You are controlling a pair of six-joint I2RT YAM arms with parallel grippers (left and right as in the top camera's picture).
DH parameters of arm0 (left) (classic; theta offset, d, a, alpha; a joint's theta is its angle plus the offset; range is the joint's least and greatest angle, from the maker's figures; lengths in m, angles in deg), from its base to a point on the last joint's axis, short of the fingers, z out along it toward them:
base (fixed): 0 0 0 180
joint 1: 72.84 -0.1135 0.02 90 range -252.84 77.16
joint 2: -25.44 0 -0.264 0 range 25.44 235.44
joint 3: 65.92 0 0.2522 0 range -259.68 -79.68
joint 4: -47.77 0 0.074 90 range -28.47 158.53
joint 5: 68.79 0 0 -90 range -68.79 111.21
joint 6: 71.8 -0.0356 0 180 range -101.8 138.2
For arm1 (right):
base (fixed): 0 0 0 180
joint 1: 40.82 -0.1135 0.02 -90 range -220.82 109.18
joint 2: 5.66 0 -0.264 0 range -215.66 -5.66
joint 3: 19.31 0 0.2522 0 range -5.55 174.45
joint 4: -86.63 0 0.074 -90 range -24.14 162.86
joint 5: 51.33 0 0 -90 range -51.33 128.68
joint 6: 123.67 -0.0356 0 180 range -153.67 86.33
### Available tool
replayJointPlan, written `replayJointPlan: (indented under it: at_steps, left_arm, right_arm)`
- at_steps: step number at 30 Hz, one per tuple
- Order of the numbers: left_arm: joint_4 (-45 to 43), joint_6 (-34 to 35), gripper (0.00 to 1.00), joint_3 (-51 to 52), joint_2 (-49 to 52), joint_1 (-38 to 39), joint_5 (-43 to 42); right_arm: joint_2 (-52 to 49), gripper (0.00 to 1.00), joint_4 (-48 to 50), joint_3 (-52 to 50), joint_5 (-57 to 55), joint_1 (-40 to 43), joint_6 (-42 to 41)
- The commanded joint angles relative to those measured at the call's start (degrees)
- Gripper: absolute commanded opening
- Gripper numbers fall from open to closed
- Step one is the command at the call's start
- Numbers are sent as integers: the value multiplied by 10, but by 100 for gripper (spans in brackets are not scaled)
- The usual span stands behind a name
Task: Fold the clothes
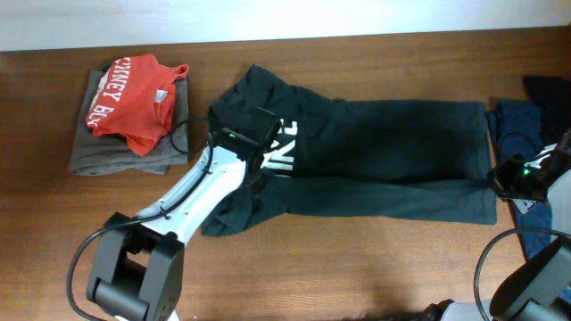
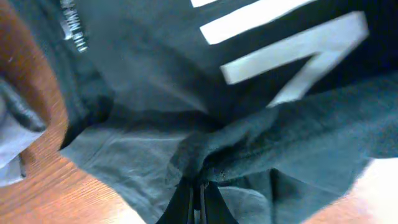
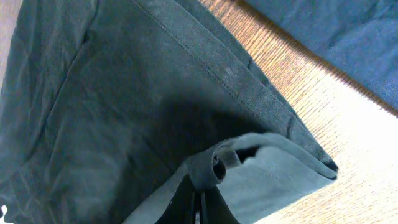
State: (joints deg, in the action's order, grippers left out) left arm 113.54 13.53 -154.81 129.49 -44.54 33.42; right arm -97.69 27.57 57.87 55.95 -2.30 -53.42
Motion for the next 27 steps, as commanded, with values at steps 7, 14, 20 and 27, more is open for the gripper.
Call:
replayJointPlan:
  at_steps: [7,14,20,27]
  left_arm:
    - [-9,31,0,-10,5,-31,8]
    - [-10,31,1,-10,5,-31,7]
    - [-6,31,45,-10,5,-34,19]
    - [26,40,57,-10,4,-64,1]
  right_arm:
    - [-3,4,2,-2,1,-6,-7]
    - [-3,6,19,-2,1,-24,-7]
    - [-3,47,42,-2,1,-29,-6]
    - [-3,55,-9,-2,4,-9,-5]
